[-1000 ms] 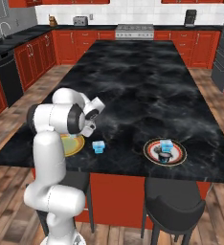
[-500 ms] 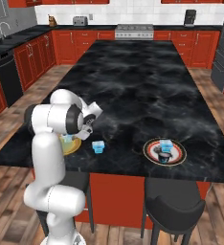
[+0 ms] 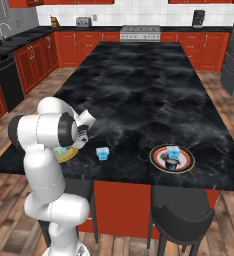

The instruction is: Place two yogurt containers on each plate.

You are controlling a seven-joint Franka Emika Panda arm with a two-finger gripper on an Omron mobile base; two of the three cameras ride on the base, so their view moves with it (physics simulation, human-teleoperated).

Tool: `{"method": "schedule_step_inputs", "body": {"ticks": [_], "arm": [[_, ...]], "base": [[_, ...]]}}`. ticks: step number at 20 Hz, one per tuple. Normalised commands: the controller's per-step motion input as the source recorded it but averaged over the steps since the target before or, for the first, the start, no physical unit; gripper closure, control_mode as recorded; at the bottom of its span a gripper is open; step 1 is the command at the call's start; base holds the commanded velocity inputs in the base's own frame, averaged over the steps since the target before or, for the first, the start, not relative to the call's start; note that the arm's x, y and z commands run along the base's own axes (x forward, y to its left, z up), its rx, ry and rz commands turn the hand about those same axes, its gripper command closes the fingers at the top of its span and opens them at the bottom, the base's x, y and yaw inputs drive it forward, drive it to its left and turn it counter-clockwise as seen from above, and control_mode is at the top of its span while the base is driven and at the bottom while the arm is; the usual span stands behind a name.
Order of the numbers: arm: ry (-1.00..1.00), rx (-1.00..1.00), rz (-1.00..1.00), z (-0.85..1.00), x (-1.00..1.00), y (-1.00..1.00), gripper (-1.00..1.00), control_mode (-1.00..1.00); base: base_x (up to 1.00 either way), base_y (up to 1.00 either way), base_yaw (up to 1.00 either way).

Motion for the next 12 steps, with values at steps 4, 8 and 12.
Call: {"method": "schedule_step_inputs", "body": {"ticks": [4, 8, 12], "arm": [[-0.07, 0.00, 0.00, 0.20, -0.22, 0.00, -1.00, -1.00], [0.00, 0.00, -0.02, 0.35, -0.01, 0.00, -1.00, -1.00], [-0.01, -0.03, -0.03, 0.65, -0.01, -0.05, -1.00, -1.00]], "base": [[0.00, 0.00, 0.00], [0.00, 0.00, 0.00], [0.00, 0.00, 0.00]]}}
